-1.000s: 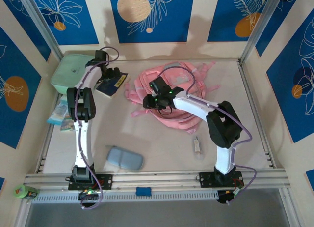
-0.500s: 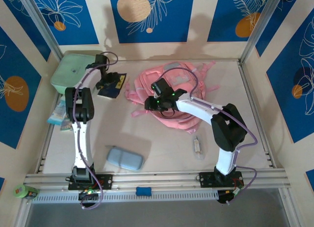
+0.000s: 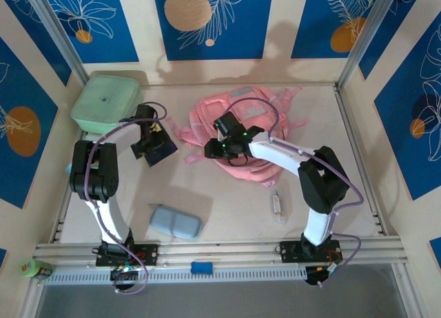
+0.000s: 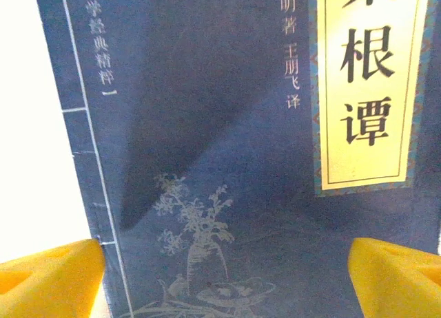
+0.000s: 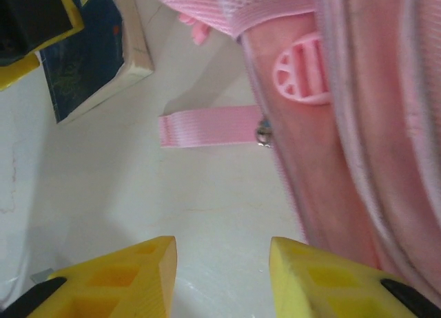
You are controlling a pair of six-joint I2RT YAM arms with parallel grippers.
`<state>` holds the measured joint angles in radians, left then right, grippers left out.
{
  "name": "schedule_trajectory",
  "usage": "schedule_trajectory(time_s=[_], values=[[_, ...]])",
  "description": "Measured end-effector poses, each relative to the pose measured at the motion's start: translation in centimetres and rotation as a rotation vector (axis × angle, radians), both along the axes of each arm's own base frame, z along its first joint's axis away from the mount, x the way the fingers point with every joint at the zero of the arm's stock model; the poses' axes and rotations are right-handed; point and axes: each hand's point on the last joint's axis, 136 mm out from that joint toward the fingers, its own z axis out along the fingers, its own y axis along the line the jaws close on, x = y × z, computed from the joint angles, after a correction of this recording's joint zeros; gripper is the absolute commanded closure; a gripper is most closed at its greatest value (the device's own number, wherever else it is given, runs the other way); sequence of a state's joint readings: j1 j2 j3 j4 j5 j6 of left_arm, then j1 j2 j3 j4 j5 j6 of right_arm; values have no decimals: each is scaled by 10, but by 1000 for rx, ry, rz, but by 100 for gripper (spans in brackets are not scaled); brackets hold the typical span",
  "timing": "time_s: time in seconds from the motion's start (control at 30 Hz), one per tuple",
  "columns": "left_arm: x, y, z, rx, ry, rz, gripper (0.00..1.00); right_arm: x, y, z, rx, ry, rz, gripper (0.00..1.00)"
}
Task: Pack books, pencil case, and school supplies into a backpack
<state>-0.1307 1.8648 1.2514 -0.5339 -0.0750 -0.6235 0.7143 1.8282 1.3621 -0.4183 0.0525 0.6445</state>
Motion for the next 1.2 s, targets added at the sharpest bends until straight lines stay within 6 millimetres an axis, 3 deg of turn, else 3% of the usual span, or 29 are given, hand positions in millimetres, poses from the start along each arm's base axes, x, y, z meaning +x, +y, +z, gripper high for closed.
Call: schedule_trajectory(time_s=[0.13, 0.33, 0.5, 0.67, 0.97, 1.2], values=[[6, 0, 3, -20, -25, 7, 11, 17, 31, 1, 36, -16, 46, 58], [10, 3, 6, -14, -34, 42, 13, 31, 56, -8, 42, -11, 88, 58], [9, 6, 5, 16, -36, 63, 13, 32, 59, -10, 33, -17, 106, 58], [-15, 3, -18, 30, 28, 60, 18, 32, 58, -10, 28, -21, 116, 58], [-36, -9, -17, 35, 10, 29, 29, 40, 71, -10, 42, -22, 145, 58], [-84, -15, -18, 40, 30, -15, 29, 38, 81, -29, 28, 22, 165, 58]])
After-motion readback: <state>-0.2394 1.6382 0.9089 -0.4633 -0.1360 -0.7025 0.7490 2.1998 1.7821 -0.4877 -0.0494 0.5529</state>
